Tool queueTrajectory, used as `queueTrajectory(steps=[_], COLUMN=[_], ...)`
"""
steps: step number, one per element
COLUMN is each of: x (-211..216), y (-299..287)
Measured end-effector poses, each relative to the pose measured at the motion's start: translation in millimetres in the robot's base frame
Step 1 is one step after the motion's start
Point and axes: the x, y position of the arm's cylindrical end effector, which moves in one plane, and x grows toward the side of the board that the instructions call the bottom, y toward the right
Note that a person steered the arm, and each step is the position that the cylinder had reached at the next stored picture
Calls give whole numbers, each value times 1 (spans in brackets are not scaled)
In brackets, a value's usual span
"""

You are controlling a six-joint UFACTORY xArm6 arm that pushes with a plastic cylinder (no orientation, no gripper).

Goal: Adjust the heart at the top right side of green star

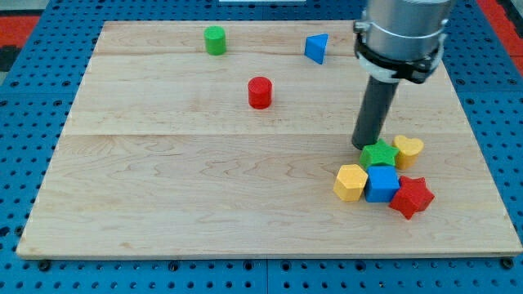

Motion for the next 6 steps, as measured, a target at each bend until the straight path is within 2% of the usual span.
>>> queueTrajectory(steps=[1, 2, 3, 4, 5, 6], x=[-9, -49, -44, -1, 20, -2], y=[-31, -8, 75, 92, 67, 45])
